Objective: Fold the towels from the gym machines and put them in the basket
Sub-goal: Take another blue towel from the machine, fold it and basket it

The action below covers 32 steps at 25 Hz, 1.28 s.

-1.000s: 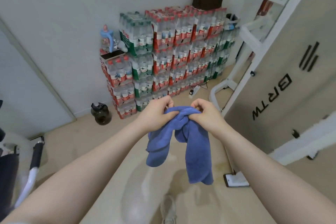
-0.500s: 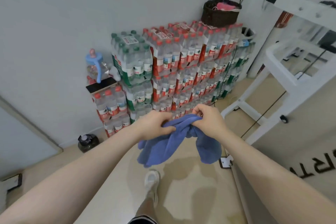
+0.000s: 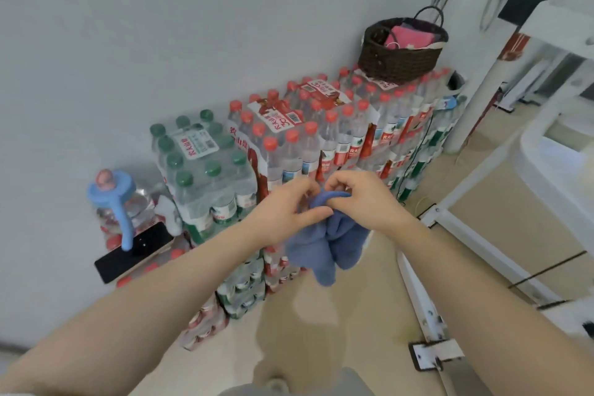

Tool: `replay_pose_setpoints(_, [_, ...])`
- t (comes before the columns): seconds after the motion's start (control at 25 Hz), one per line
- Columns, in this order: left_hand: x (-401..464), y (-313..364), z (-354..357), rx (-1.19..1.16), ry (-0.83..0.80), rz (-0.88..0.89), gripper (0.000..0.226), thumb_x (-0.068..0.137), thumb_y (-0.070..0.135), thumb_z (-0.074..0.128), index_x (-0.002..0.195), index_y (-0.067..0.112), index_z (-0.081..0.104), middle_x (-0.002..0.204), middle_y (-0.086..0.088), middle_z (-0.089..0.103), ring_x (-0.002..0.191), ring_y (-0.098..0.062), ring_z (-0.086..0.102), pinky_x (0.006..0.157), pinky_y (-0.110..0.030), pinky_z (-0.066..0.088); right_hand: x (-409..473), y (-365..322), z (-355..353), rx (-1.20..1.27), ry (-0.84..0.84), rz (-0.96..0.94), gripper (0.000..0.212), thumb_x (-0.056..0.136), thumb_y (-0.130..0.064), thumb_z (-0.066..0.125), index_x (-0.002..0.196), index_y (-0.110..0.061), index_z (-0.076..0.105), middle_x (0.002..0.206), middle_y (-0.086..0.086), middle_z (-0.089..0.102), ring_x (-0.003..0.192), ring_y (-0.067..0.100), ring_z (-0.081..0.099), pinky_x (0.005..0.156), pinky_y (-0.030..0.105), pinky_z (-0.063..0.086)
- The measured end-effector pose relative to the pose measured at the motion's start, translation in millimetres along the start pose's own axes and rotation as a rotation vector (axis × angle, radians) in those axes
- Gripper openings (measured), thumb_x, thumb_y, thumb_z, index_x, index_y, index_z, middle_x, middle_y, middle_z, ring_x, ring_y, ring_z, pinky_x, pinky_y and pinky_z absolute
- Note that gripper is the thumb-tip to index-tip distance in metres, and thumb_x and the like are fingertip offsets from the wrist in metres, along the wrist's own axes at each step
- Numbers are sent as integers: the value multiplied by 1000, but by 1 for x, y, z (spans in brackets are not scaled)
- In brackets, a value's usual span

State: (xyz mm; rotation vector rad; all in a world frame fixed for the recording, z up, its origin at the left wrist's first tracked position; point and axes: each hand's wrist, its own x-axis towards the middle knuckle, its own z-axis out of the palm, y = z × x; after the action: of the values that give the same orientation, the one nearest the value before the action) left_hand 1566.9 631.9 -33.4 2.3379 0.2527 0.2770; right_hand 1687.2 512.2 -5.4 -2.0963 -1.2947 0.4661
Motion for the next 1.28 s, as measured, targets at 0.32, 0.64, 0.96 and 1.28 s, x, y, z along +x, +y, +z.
replay_pose_setpoints(0.32, [102,-42,-7,-232,-69,-343,20,67,25,49,71,5,47,64,-3,44,60,-16,40,60,-32,33,113,79,-60,260,190,86,17,80,-12,67,66,-14,58,61,-2,55,59,11,49,59,22,43])
replay_pose_setpoints(0.64, [133,-71,-38,-218,-63,-679,19,65,33,60,60,18,49,56,10,41,55,-6,40,58,-20,33,265,122,-124,-52,-562,-12,16,80,-17,68,78,-2,69,73,5,59,71,12,52,71,27,41])
replay_pose_setpoints(0.96, [164,-77,-106,443,-141,-1029,30,81,28,60,61,13,43,58,-2,43,55,-19,38,52,-28,29,352,115,-97,10,-522,-141,10,79,-16,68,79,-6,71,75,5,64,74,13,56,65,27,40])
replay_pose_setpoints(1.28, [185,-127,-206,866,249,-1282,11,81,4,54,90,3,61,86,-13,59,83,-34,60,69,-36,47,397,89,-45,-5,-294,-183,11,84,-12,60,88,-3,66,79,7,61,75,19,52,61,28,36])
